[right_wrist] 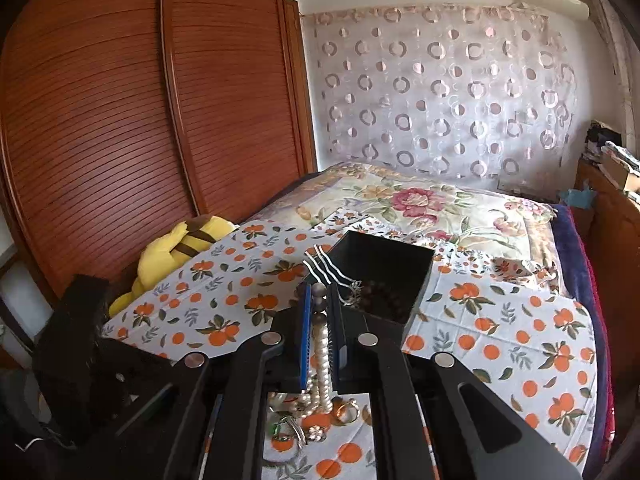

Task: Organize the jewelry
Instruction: 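Lift the pearl necklace with the right gripper while the left lifts the silver bangle, then lower both items into the black box and open both grippers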

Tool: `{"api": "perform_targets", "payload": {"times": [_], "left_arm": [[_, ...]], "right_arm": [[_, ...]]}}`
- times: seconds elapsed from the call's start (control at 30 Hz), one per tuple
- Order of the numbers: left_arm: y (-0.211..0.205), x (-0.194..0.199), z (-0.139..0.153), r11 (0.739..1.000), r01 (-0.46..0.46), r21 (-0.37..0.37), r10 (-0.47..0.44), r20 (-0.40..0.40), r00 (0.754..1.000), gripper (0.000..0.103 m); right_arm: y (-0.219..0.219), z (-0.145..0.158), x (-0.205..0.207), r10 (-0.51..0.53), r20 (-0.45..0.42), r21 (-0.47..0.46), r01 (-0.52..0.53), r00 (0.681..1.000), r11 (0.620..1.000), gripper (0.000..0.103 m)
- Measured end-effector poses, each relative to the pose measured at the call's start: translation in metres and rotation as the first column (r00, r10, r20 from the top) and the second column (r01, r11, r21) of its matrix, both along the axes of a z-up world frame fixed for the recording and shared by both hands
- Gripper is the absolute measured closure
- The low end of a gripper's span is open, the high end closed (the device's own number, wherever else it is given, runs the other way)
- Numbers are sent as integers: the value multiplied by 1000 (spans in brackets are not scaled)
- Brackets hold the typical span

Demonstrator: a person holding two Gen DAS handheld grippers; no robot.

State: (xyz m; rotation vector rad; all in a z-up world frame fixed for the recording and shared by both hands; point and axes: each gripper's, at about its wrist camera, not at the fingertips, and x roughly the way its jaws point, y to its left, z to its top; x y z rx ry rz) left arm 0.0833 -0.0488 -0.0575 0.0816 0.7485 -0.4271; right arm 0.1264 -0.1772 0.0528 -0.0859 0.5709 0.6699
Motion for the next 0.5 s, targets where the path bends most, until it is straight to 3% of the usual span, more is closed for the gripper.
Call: {"api": "perform_targets", "payload": {"times": [0.5], "left_arm": [[25,39,36,995,-100,3,100,82,992,96]], "right_arm": [[-10,38,20,-54,75,-9,55,996,998,94]]}}
